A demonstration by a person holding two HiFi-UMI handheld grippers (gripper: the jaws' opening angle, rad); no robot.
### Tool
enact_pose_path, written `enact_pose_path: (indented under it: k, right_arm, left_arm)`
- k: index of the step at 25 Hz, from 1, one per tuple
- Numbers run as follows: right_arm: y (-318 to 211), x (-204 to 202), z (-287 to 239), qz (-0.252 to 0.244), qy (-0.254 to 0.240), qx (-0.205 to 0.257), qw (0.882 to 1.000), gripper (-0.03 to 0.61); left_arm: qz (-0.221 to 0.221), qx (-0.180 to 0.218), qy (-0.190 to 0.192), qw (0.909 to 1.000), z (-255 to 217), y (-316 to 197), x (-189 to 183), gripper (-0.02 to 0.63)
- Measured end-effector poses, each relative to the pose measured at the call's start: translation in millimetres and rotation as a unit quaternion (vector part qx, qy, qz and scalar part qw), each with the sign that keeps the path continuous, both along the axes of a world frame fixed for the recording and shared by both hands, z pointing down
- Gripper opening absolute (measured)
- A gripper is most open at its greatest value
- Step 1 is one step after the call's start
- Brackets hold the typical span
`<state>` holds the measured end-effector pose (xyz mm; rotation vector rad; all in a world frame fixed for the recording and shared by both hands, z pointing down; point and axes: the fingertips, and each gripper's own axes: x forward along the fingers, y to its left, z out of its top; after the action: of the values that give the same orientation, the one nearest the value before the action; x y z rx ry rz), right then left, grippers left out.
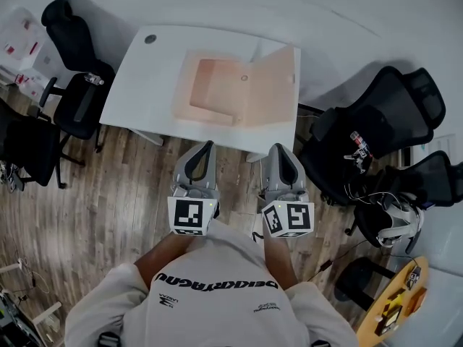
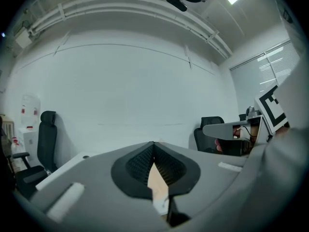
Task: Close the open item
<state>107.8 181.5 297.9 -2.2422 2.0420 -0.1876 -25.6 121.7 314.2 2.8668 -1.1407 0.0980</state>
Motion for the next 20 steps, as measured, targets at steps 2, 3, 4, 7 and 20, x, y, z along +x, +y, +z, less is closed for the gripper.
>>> enact_pose_path:
  k: [2,3,4,7,20]
  right_arm:
    - [-14,3,0,0.003,0.0,-0.003,1.0,-0.002]
    - [-21,5,-1,0.005,0.001,-0.005,1.0,0.0]
    - [-28,8,-1,0.007,0.003,-0.008,1.0,-0.002]
    - [-46,19,2,0.016,0.002,-0.013,1.0,-0.002]
    - [-86,52,15,0.059,0.003,-0.037,0.998,0.0]
  left_arm:
    - [0.002,-0.002,0.001,1.0,0,-15,4,0.0]
    - [0.003,-0.003,0.002,1.0,0,-22,6,0.0]
    - [0.004,-0.005,0.003,1.0,0,-29,8,0.0]
    - [0.005,-0.011,0.006,0.9999,2,-51,13,0.0]
    - [0.01,-0.026,-0.006,0.9996,15,-100,28,0.0]
